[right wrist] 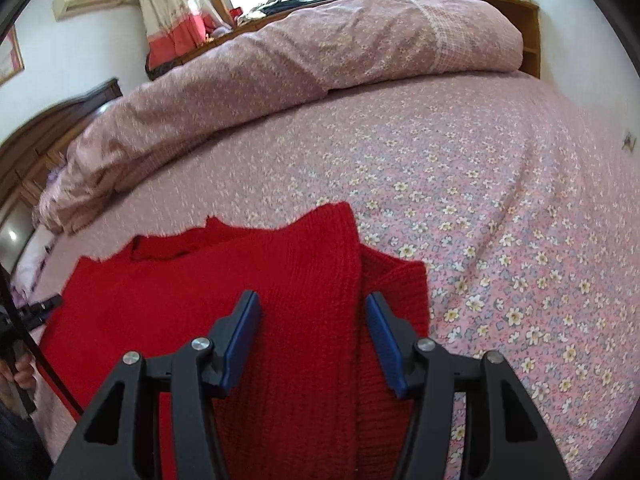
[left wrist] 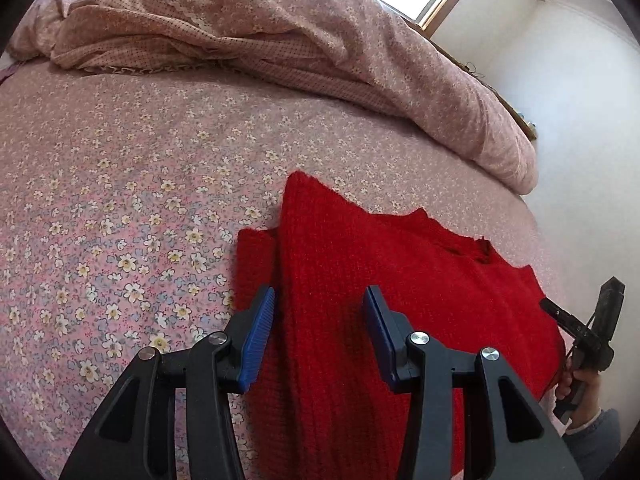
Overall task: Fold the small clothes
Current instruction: 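Lower the folded hem onto the cardigan and open both tools, then move the left tool over the red cardigan's side edge and close on it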
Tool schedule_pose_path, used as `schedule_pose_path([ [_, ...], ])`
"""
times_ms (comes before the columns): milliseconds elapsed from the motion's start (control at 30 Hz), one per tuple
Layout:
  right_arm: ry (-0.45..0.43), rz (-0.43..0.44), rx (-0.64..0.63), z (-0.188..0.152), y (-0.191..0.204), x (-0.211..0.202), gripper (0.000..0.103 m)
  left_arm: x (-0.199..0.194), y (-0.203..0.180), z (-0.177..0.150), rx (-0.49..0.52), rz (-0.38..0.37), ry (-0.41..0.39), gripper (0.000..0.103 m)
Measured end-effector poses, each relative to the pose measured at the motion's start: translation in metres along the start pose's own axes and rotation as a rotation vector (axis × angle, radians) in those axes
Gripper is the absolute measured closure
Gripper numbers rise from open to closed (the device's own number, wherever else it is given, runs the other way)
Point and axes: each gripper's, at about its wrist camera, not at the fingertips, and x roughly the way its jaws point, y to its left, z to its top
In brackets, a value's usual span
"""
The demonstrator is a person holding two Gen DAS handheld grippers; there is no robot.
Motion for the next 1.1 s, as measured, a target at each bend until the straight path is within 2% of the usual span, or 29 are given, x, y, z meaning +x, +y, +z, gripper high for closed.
schedule_pose_path([
  [67,0.007,0.009,-0.007,-0.001,0.001,0.001,0.054,0.002,-0.004,-0.001,0.012,0.009,-0.013,0.067],
  [133,0.008,0.02,-0.008,-0.001,0.003,0.0,0.073,0.005,-0.01,-0.003,0.034,0.036,-0.033,0.099],
  [200,-0.001,0.015,-0.024,0.0,0.006,-0.001,0.086,0.006,-0.011,-0.005,0.042,0.043,-0.032,0.1],
  [233,-0.014,0.005,-0.036,0.0,0.008,-0.003,0.088,0.005,-0.011,-0.007,0.041,0.036,-0.038,0.1],
  [400,-0.065,-0.061,-0.085,0.001,0.016,-0.01,0.092,-0.002,-0.01,-0.005,0.014,-0.005,-0.091,0.101],
  [567,-0.04,-0.07,-0.034,0.0,0.005,-0.003,0.092,0.003,-0.004,-0.005,0.006,0.01,-0.082,0.101],
  [667,-0.033,-0.062,-0.02,0.0,0.003,-0.002,0.085,0.007,-0.006,-0.004,0.002,0.027,-0.058,0.1],
  [700,-0.039,-0.056,-0.013,0.0,0.002,-0.004,0.076,0.007,-0.007,-0.001,0.004,0.032,-0.058,0.1],
  [767,-0.064,-0.024,0.007,0.0,-0.002,-0.01,0.07,0.001,-0.014,0.002,0.02,0.045,-0.07,0.099],
  [833,-0.086,0.006,0.033,-0.001,-0.008,-0.018,0.057,-0.006,-0.023,0.005,0.051,0.077,-0.084,0.094],
  [900,-0.111,0.037,0.069,-0.002,-0.017,-0.027,0.05,-0.014,-0.034,0.006,0.09,0.101,-0.105,0.086],
  [1000,-0.117,0.098,0.134,-0.005,-0.035,-0.038,0.037,-0.024,-0.05,0.005,0.12,0.099,-0.133,0.082],
  [1100,-0.074,0.205,0.205,-0.008,-0.054,-0.04,0.037,-0.03,-0.069,0.001,0.142,0.093,-0.137,0.081],
])
